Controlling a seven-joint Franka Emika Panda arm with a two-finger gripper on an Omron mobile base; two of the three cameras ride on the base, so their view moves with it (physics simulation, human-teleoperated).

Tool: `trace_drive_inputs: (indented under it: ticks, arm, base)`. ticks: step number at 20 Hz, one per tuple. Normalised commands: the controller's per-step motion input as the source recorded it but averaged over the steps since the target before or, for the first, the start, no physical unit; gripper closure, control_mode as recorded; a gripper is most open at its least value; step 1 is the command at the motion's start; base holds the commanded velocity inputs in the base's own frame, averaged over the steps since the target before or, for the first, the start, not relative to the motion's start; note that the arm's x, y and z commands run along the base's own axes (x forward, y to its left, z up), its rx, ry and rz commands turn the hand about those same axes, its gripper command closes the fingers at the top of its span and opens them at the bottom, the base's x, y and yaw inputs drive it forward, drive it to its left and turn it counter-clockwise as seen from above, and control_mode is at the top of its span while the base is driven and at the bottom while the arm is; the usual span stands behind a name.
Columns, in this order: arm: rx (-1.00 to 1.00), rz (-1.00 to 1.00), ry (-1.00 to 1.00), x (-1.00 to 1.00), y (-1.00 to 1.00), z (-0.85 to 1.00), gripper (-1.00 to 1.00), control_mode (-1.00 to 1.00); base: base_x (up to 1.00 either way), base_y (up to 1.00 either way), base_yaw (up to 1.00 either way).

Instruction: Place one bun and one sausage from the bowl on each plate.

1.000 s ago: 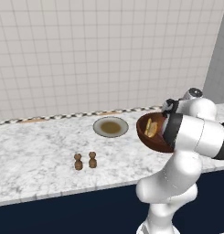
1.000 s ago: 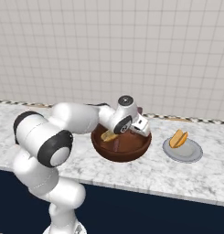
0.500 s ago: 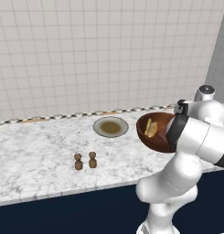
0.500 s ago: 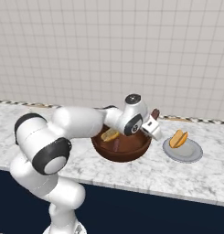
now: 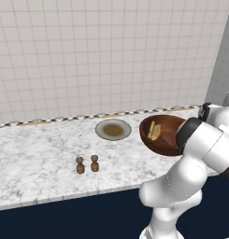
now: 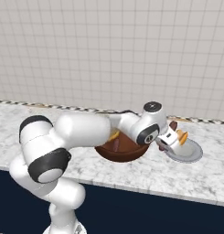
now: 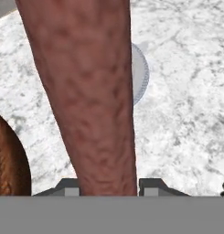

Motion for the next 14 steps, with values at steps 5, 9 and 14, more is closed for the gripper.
trace_drive_inputs:
  ticks: [5, 9, 14]
  arm:
    - [0.07, -0.01, 0.21, 0.16, -0.29, 0.0, 1.0, -1.0]
    - [0.12, -0.02, 0.23, 0.33, -0.36, 0.0, 1.0, -1.0]
    - [0.17, 0.0, 0.21, 0.03, -0.37, -0.04, 1.0, -1.0]
  base:
    - [0.0, 0.0, 0.0]
    - [0.0, 0.0, 0.0]
    - [0.0, 0.0, 0.0]
